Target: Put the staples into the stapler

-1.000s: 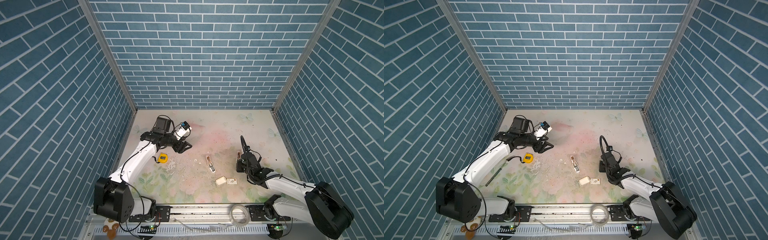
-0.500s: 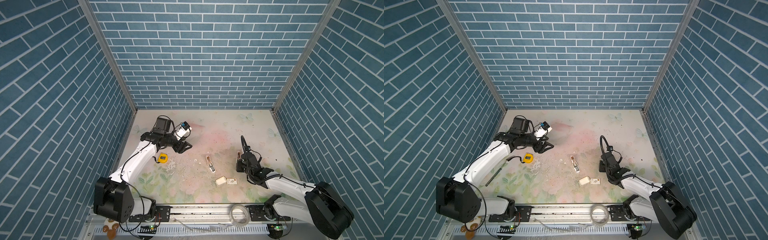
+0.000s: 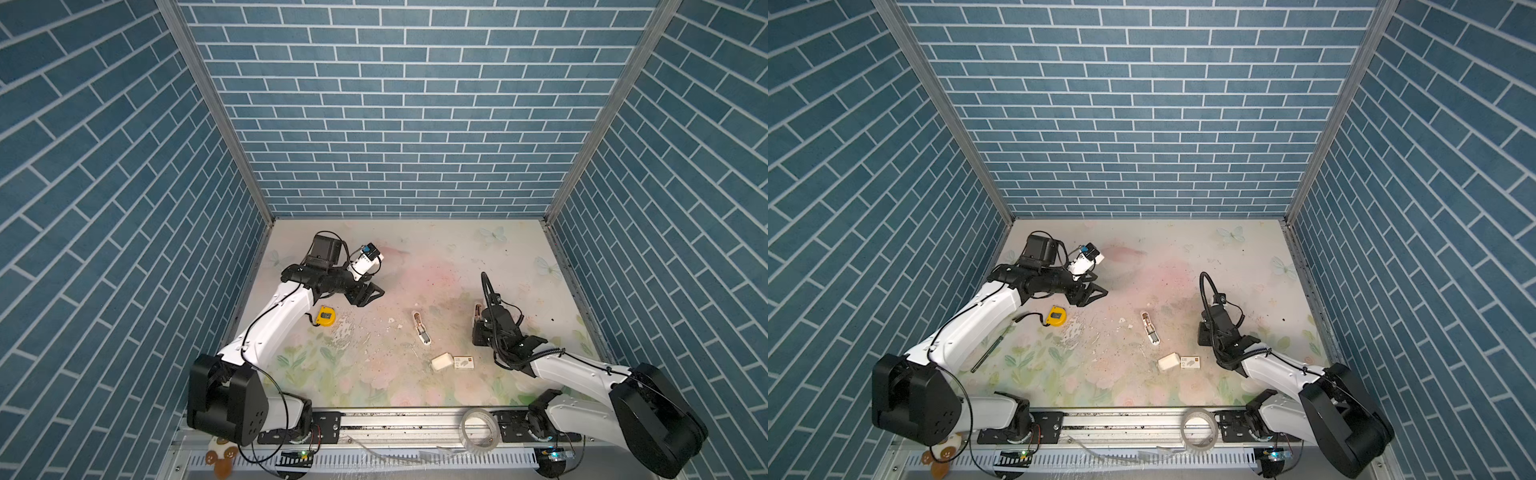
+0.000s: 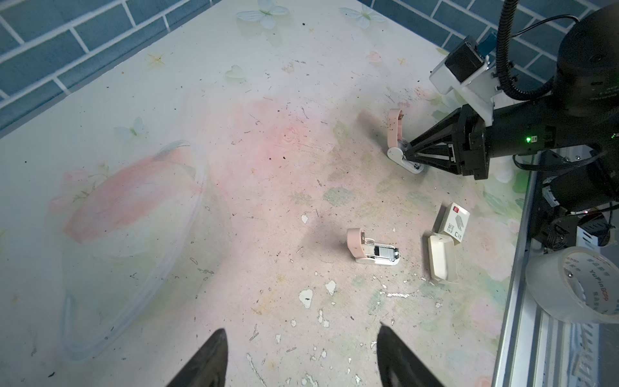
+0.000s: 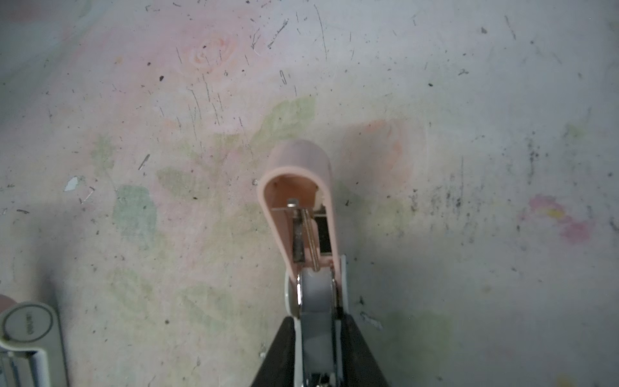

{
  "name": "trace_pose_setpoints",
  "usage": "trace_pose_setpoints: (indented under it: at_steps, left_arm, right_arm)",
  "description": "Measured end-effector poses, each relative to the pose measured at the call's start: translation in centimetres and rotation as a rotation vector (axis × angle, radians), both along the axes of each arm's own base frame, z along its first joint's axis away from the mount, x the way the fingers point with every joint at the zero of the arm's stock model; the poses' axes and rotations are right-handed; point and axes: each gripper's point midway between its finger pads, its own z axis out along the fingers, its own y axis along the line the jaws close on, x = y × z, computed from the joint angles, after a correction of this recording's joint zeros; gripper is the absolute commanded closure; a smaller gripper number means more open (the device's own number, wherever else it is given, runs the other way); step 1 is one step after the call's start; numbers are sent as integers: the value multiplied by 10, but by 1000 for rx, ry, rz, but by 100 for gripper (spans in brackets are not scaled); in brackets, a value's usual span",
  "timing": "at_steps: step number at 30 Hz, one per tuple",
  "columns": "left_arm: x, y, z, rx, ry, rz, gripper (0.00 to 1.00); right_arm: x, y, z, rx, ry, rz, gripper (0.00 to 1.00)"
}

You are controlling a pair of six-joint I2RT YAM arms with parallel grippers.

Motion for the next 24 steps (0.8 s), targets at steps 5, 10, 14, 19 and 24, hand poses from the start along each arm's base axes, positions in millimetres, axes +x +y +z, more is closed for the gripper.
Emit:
trace_pose_setpoints:
  at_steps: [5, 10, 14, 19, 24]
  left_arm:
    - [0, 0, 0, 0, 0, 0, 28]
    - [0, 0, 0, 0, 0, 0, 29]
    - [0, 0, 0, 0, 0, 0, 28]
    - [0, 0, 1, -1, -4, 0, 28]
    - [-1, 0, 3, -4, -6, -1, 28]
  right_arm:
    - [-1, -1, 2, 0, 0, 1, 67]
    - [-2, -1, 7, 1, -2, 1, 64]
    - [3, -2, 24, 3, -31, -15, 63]
    - [14, -1, 48, 2, -69, -39, 63]
    - [17, -6, 49, -18, -62, -65, 63]
